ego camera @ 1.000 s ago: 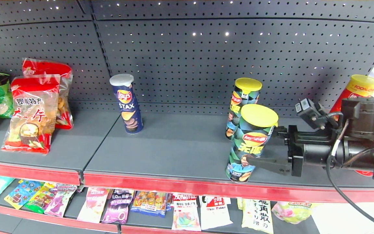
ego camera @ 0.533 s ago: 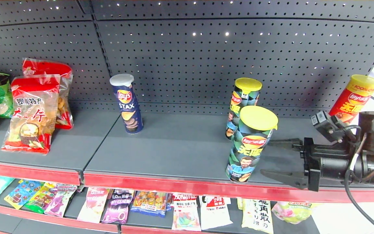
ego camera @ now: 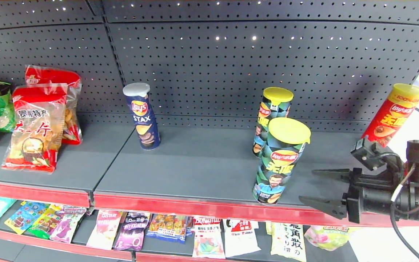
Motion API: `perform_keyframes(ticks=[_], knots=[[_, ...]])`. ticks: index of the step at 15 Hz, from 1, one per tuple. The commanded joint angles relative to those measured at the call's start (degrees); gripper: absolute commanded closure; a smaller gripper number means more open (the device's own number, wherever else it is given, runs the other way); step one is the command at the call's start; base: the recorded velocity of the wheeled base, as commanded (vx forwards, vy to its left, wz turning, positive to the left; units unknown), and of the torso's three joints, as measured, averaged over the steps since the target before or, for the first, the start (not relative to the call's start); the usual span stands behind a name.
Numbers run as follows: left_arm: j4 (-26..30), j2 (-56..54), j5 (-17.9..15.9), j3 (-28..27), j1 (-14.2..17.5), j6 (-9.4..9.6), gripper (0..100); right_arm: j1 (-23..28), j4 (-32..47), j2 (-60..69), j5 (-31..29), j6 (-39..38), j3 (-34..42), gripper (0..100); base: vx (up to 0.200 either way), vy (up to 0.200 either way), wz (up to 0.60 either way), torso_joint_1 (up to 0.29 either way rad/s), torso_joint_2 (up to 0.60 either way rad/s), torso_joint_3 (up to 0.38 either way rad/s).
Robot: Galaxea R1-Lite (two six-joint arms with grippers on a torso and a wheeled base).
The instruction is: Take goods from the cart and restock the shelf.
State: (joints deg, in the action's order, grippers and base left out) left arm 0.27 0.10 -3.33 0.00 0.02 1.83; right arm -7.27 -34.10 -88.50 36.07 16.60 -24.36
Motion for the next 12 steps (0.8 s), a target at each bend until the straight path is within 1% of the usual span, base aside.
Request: perform_keyframes(ticks=[1, 2, 3, 8, 12], knots=[[0.0, 0.1, 0.0, 0.0, 0.1, 0.02, 0, -1.3, 0.1, -2.4, -4.5, -0.6, -0.3, 0, 0.0, 0.0, 0.0, 0.0, 0.0, 0.0], [0.0, 0.1, 0.0, 0.0, 0.1, -0.07, 0, -1.3, 0.1, -3.7, -7.6, -0.8, -0.7, 0, 0.0, 0.0, 0.0, 0.0, 0.0, 0.0], [0.0, 0.1, 0.0, 0.0, 0.0, 0.02, 0, -1.3, 0.0, -4.6, -9.2, -1.0, -1.0, 0, 0.0, 0.0, 0.0, 0.0, 0.0, 0.0], [0.0, 0.1, 0.0, 0.0, 0.1, 0.02, 0, -1.4, 0.1, -9.1, -15.5, -2.5, -5.3, 0, 0.0, 0.0, 0.0, 0.0, 0.0, 0.0], [0.0, 0.1, 0.0, 0.0, 0.1, 0.02, 0, -2.2, 0.0, -10.4, -18.0, -2.5, -5.6, 0, 0.0, 0.0, 0.0, 0.0, 0.0, 0.0]])
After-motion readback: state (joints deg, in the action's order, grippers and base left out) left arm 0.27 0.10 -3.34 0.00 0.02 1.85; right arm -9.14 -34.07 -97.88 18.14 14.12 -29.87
